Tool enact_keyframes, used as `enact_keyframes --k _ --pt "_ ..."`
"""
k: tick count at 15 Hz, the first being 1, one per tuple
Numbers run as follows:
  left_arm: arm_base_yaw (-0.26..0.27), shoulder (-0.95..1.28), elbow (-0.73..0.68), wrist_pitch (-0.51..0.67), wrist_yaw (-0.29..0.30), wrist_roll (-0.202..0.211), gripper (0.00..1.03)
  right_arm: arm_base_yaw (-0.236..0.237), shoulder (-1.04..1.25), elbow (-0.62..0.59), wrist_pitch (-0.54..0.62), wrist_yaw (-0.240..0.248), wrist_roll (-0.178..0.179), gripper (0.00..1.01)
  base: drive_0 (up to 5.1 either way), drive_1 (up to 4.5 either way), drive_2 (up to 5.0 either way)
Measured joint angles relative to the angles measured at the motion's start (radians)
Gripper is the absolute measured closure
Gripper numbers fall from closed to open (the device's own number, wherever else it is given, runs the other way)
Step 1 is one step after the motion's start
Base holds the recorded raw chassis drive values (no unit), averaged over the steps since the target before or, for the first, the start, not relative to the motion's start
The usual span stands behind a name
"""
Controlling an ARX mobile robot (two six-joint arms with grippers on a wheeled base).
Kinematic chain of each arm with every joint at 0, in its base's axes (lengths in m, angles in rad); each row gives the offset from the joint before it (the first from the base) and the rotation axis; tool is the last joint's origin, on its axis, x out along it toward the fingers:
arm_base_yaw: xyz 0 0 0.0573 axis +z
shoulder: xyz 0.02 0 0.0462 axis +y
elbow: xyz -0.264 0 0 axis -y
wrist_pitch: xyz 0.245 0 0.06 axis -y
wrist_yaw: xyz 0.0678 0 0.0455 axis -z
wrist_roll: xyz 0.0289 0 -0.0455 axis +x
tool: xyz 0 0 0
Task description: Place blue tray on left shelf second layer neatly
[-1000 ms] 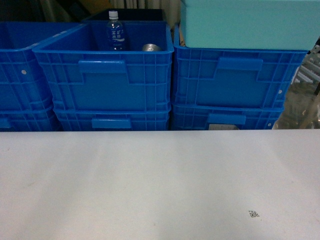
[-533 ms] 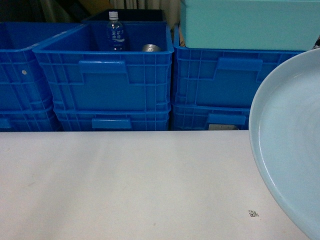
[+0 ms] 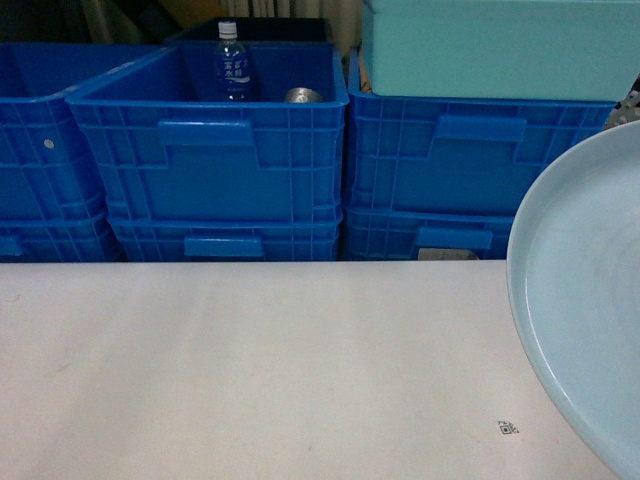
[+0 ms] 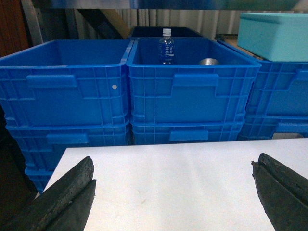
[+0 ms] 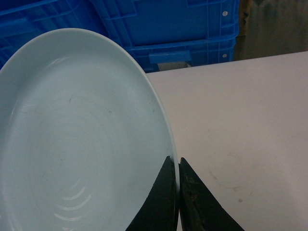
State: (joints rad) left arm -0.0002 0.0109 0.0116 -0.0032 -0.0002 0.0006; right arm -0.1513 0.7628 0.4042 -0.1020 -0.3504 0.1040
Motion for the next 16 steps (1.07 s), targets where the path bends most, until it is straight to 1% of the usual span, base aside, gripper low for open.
enact_keyframes --k 7,16 --pt "0.000 0.000 0.000 0.000 0.000 0.000 0.05 0.000 -0.077 -0.029 -0.002 0.004 0.000 0.99 0.0 0.00 0.0" --pt "0.000 0.000 0.000 0.000 0.000 0.000 0.05 0.000 -0.077 -0.029 -0.002 0.004 0.000 0.99 0.0 0.00 0.0"
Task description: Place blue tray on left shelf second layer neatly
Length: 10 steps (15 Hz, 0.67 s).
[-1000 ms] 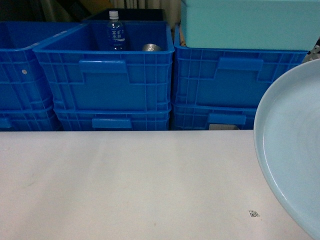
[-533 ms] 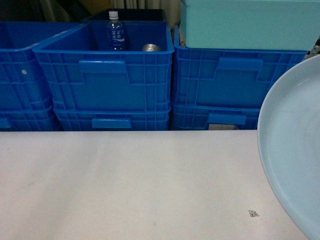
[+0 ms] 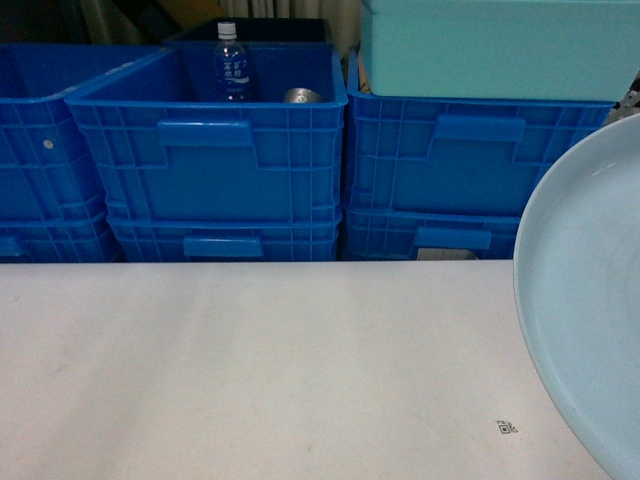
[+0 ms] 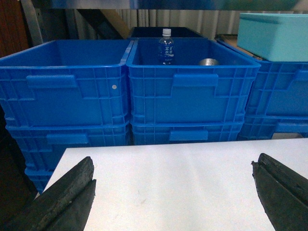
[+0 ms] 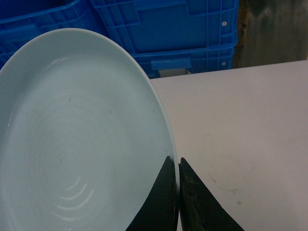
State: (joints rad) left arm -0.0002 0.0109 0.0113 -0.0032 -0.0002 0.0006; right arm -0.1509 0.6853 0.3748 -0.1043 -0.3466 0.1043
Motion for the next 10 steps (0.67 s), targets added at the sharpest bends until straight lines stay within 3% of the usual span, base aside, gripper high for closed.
enact_keyframes --k 5,10 --pt "0.001 0.000 0.000 0.000 -0.002 0.000 0.05 0.000 0.000 0.000 0.000 -0.002 0.000 0.99 -0.8 -0.83 -0.8" --pt "0.000 0.000 0.000 0.001 -0.003 0.000 0.05 0.000 0.000 0.000 0.000 -0.004 0.000 0.99 3.0 -5.52 -2.6"
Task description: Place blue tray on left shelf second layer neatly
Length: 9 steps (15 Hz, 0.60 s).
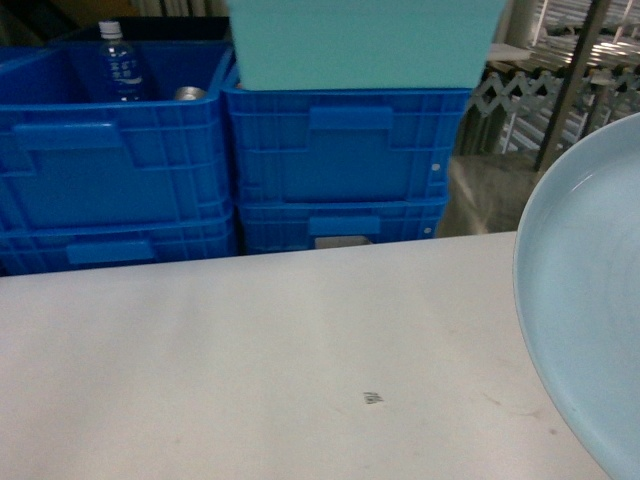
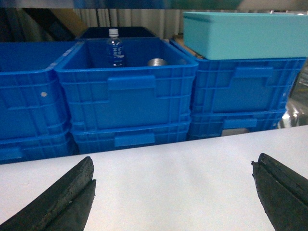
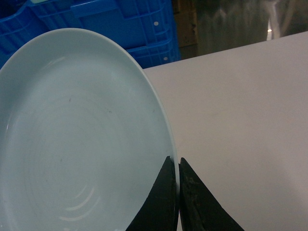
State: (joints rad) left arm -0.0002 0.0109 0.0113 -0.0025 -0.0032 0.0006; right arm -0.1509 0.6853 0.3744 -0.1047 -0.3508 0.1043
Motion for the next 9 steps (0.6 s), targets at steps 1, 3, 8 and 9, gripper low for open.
enact_keyframes --k 1,3,8,9 --pt "0.000 0.000 0.000 -0.003 0.000 0.000 0.05 0.000 0.000 0.000 0.000 0.000 0.000 0.99 3.3 -5.15 -2.3" --pt "0.000 0.000 0.000 -0.001 0.000 0.000 0.05 0.000 0.000 0.000 0.000 0.000 0.000 0.99 3.2 -5.23 -2.4" --pt "0.000 0.000 0.000 -0.001 0.001 0.000 0.05 0.000 0.000 0.000 0.000 0.000 0.000 0.99 2.3 -4.43 -2.3" --pt "0.000 0.000 0.000 0.001 0.006 0.000 0.05 0.000 0.000 0.000 0.000 0.000 0.000 0.99 -1.4 -1.43 -1.4"
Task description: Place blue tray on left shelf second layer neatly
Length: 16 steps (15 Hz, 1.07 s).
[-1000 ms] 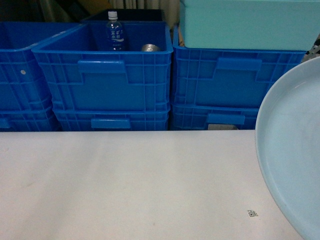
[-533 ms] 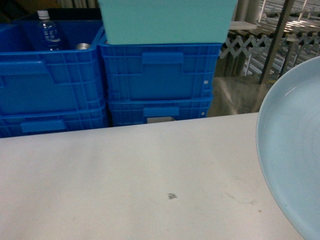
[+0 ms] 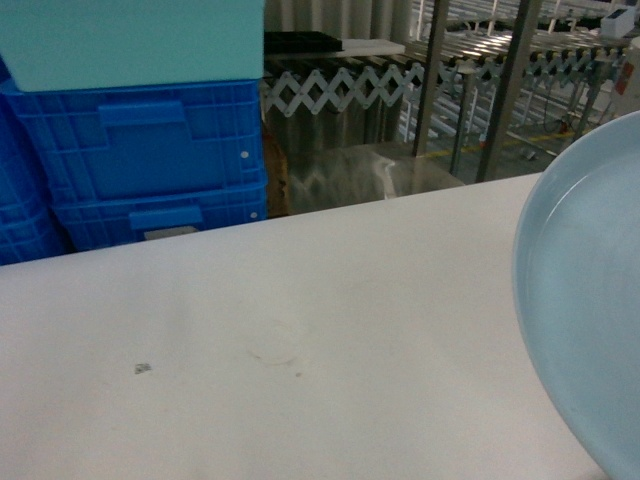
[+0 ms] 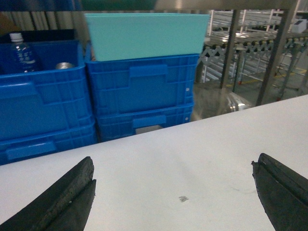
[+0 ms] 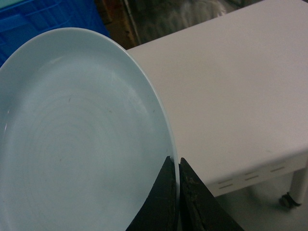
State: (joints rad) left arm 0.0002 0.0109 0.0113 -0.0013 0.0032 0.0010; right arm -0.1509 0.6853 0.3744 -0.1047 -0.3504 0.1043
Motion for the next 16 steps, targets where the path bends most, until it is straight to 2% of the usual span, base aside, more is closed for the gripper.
enact_keyframes --k 3,6,16 --pt "0.000 0.000 0.000 -0.003 -0.003 0.000 0.05 -0.005 0.000 0.000 0.000 0.006 0.000 0.99 -1.5 -1.45 -1.5" --pt "0.000 0.000 0.000 -0.003 -0.010 0.000 0.05 -0.002 0.000 0.000 0.001 -0.005 0.000 0.99 3.0 -4.48 -4.5" --pt "-0.001 0.000 0.000 -0.002 -0.004 0.000 0.05 0.000 0.001 -0.001 -0.002 0.005 0.000 0.99 3.3 -4.11 -4.1"
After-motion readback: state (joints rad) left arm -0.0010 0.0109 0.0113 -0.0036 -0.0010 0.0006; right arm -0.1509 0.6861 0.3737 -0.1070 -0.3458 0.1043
